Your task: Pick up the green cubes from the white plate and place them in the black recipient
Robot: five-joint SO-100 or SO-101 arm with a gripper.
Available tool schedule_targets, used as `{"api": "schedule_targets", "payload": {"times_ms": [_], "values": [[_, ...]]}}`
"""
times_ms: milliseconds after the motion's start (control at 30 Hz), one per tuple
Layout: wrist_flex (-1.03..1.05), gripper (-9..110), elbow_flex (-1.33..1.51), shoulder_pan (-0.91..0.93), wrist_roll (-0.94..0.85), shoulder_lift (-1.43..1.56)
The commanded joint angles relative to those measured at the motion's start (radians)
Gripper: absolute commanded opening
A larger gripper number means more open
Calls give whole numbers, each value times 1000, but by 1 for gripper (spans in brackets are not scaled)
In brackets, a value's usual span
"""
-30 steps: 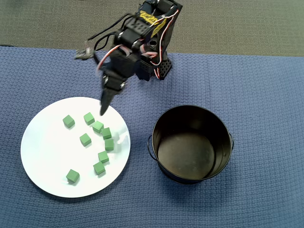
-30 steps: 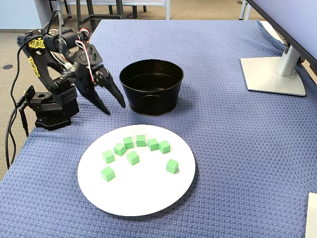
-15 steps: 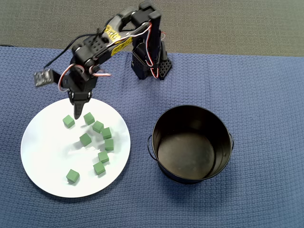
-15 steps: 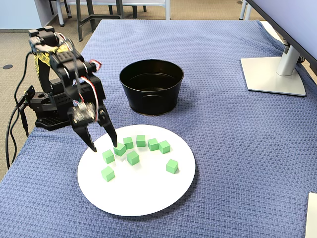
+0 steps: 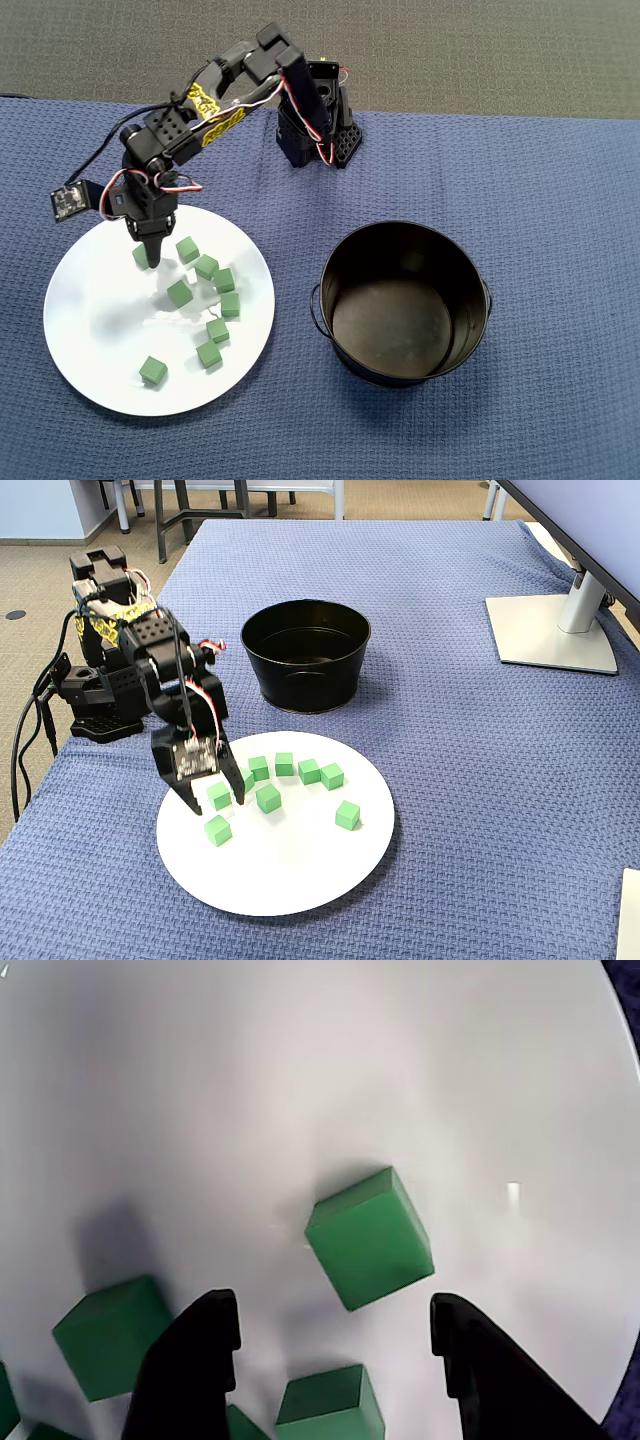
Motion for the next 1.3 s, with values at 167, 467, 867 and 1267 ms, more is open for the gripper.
{"api": "schedule_targets", "payload": {"times_ms": [167,467,867,1267], "values": [[-5,18,-67,23,-158,-31],[23,18,-66,28,-331,-32],[78,24,-97,28,-526,-64],[81,23,-201,40,-508,-140]]}}
